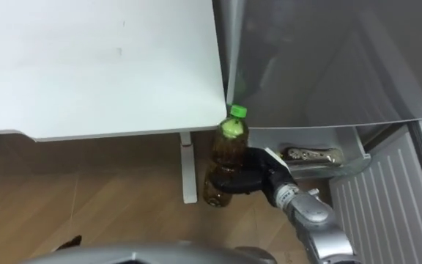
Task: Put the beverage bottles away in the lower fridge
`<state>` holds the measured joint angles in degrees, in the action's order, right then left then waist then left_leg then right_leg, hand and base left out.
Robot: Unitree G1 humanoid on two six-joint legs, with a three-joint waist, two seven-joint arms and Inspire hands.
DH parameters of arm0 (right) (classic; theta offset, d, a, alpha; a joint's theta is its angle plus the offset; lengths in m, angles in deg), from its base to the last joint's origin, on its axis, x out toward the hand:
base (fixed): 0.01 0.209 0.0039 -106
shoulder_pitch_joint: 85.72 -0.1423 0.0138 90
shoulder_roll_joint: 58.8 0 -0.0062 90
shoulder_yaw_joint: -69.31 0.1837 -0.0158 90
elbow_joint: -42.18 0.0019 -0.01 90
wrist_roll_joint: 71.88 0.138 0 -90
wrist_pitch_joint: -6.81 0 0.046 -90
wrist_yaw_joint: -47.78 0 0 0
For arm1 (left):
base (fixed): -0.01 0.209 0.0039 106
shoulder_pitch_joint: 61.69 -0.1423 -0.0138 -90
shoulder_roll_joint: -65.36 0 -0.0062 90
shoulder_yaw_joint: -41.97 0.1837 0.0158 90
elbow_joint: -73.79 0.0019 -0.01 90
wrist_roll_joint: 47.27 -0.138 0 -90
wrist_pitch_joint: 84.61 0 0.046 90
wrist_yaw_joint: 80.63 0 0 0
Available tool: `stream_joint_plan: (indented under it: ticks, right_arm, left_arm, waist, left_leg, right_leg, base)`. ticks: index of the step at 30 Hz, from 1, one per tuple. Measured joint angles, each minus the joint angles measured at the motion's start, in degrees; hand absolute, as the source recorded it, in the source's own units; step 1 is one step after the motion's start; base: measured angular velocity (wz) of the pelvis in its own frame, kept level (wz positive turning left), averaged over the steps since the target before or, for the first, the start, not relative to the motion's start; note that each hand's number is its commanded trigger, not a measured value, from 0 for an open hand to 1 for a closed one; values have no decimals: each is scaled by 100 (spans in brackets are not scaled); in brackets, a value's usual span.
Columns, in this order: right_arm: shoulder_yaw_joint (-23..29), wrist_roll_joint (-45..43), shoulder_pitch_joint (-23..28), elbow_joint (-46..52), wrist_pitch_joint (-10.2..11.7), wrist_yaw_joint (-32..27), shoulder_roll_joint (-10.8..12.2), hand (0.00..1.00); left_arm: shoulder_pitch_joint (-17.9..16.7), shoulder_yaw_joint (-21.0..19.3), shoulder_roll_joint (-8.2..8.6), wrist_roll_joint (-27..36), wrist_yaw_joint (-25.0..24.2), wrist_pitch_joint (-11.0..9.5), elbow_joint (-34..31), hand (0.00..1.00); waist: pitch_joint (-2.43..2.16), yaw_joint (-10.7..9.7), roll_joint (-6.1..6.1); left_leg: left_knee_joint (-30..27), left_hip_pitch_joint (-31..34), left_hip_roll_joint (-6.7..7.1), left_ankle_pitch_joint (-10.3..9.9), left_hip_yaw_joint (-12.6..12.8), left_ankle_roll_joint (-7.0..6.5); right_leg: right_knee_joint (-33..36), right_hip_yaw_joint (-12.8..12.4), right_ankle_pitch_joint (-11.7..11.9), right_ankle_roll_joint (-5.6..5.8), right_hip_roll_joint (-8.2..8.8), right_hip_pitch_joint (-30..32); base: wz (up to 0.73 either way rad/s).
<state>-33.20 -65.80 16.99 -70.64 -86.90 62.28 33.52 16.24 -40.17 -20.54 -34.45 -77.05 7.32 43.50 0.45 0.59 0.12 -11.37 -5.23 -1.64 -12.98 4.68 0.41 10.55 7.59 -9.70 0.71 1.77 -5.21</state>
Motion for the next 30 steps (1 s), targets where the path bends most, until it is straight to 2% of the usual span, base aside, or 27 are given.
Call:
stream_joint_plan:
  ticks: [4,8,11,14,20,28,30]
  right_arm:
    - [103,-215,13,-345,13,-442,26,100]
    - [221,-199,52,-583,12,-721,41,100]
    - [424,-44,125,-583,26,-897,76,100]
    - [593,322,182,-582,60,-1145,138,100]
    - [614,1124,190,-640,60,-1507,140,100]
    - [673,3026,-61,-1719,65,-1759,151,100]
    - [751,3233,-137,-2031,63,-1778,152,100]
  left_arm:
    - [35,12,34,6,1,-78,-7,0]
    - [108,-2,88,4,-1,-229,-5,0]
    - [78,-124,158,10,-31,-252,-4,0]
    - [73,-226,172,6,-78,-274,-6,0]
    - [-5,-292,170,-2,-104,-274,-11,0]
    - [-113,-327,167,130,-138,-278,-9,0]
    - [-142,-328,168,123,-140,-279,-17,0]
  waist:
    - [-23,-63,-71]
    - [-21,-78,-105]
    - [-21,-84,-106]
    - [-23,-79,-79]
    - [-23,-76,-13]
    - [-12,-50,30]
    - [-9,-37,28]
  left_leg:
    - [21,-41,-6,4,130,-7]
    - [72,-66,-5,8,148,-12]
    - [121,-134,-5,8,172,-12]
    - [139,-133,-3,8,170,-12]
    - [164,-134,0,8,163,-12]
    - [166,-251,15,8,146,-12]
    - [169,-286,25,8,139,-13]
  right_leg:
    - [1,-137,-1,2,-12,32]
    - [-2,-150,-5,8,-12,48]
    - [-24,-155,-8,14,-13,8]
    - [-65,-157,-9,15,-15,-4]
    - [-90,-151,-12,20,-15,-6]
    - [-112,-127,-28,39,0,-149]
    - [-109,-127,-38,49,7,-180]
  base:
    - [-14]
    - [-3]
    - [-3]
    - [0]
    - [0]
    - [0]
    - [2]
